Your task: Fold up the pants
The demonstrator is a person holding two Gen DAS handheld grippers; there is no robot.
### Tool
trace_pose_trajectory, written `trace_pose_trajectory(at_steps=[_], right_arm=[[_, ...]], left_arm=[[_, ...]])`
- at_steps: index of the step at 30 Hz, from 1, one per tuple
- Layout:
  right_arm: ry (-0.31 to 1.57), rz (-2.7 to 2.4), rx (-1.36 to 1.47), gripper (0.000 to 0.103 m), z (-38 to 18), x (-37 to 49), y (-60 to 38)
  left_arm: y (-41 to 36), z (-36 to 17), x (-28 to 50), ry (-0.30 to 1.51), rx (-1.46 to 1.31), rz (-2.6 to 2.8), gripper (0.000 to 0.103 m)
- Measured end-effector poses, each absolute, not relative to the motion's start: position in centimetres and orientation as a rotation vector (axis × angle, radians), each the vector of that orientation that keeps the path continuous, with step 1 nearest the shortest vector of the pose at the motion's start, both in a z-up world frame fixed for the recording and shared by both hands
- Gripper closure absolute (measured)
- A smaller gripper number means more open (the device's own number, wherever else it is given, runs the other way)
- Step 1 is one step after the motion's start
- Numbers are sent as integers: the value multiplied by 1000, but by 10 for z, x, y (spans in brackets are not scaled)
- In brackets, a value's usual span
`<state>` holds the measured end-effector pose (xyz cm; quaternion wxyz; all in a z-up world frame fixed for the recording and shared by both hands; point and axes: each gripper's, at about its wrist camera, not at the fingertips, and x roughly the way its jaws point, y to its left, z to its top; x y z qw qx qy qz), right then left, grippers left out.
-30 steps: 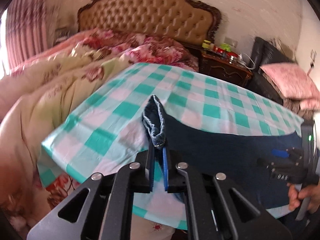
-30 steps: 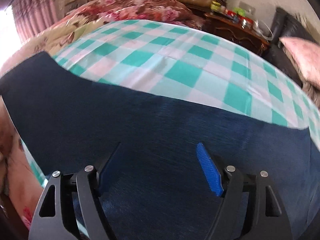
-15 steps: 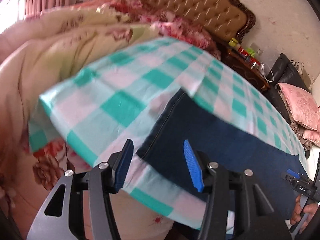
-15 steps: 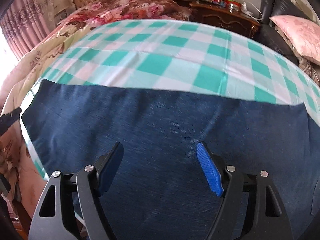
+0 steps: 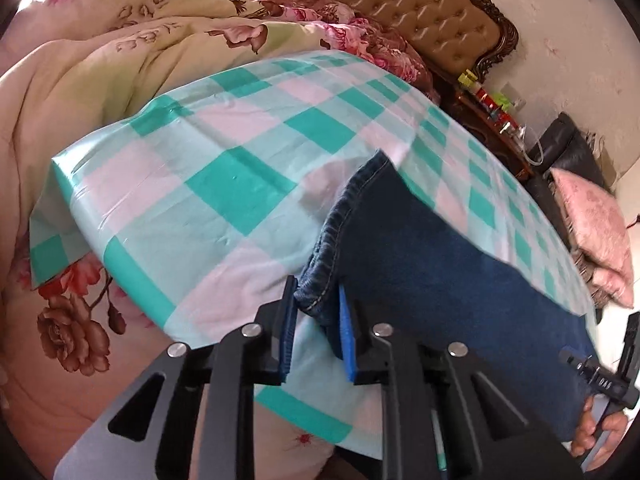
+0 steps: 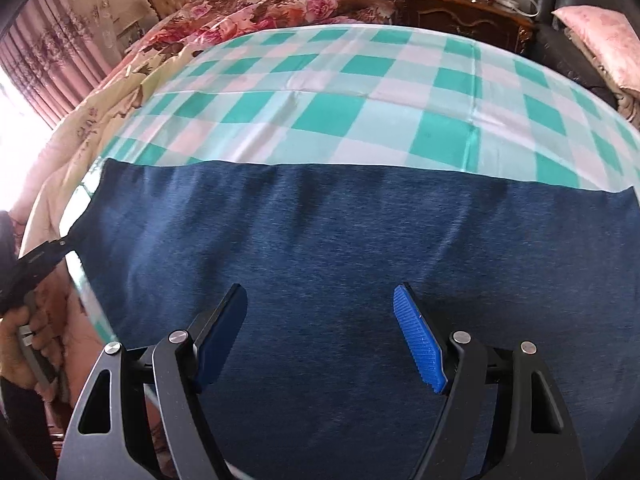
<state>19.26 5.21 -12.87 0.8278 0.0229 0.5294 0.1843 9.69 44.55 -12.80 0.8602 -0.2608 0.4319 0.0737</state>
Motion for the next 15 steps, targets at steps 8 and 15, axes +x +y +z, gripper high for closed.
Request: trace_pose_trajectory(at_steps=[8, 15], right_arm=[[1162, 473, 308, 27, -97, 199, 9], [1120, 343, 501, 24, -85, 192, -84]], left_arm=[[296, -1, 82, 707, 7, 145, 85], [76, -34, 54, 596, 504, -46, 85]])
